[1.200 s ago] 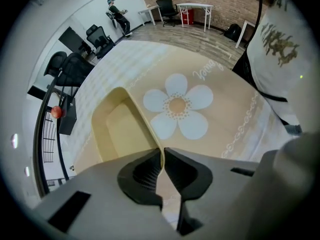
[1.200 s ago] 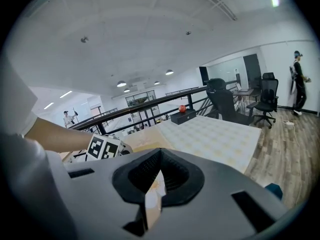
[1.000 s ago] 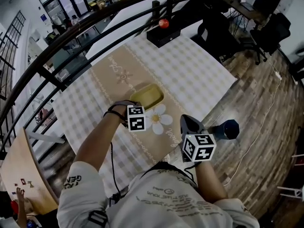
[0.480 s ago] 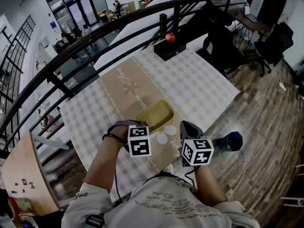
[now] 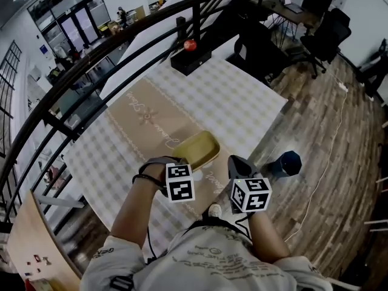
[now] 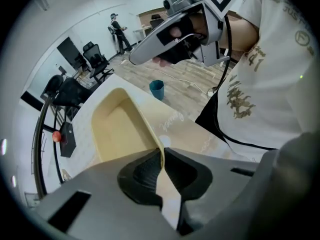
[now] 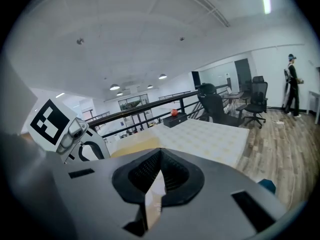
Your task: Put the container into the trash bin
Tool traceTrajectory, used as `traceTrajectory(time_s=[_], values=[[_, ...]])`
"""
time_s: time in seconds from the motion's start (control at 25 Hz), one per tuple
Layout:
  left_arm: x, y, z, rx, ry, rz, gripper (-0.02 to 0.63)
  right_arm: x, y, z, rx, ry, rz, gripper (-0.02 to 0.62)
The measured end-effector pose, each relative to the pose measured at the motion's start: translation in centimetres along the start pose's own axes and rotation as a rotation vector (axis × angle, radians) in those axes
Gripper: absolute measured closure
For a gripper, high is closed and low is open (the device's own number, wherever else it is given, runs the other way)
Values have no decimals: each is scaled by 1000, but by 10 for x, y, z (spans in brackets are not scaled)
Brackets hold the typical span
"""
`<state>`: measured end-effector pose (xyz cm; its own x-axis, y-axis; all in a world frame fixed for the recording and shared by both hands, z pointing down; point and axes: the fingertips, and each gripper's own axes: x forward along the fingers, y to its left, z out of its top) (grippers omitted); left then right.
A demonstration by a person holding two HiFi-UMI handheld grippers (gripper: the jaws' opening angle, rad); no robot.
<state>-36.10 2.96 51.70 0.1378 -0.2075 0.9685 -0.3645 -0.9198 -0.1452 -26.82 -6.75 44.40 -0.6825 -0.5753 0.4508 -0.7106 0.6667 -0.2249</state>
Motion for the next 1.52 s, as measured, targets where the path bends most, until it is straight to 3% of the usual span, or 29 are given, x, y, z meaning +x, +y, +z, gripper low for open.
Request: traceTrajectory(time_s=[0.56, 0.8, 1.08, 1.52], values=[[55, -15, 186, 475, -101, -68, 578, -148, -157, -53, 243, -109, -457, 592], [62, -38, 260, 619, -132, -91, 578, -209, -210, -70, 339, -175, -579, 592], [62, -46, 308, 649, -154, -85, 578, -233, -247, -70, 357, -200, -603, 592], [69, -47, 360, 658, -112, -74, 578, -265, -294, -61, 362, -219, -602, 592]])
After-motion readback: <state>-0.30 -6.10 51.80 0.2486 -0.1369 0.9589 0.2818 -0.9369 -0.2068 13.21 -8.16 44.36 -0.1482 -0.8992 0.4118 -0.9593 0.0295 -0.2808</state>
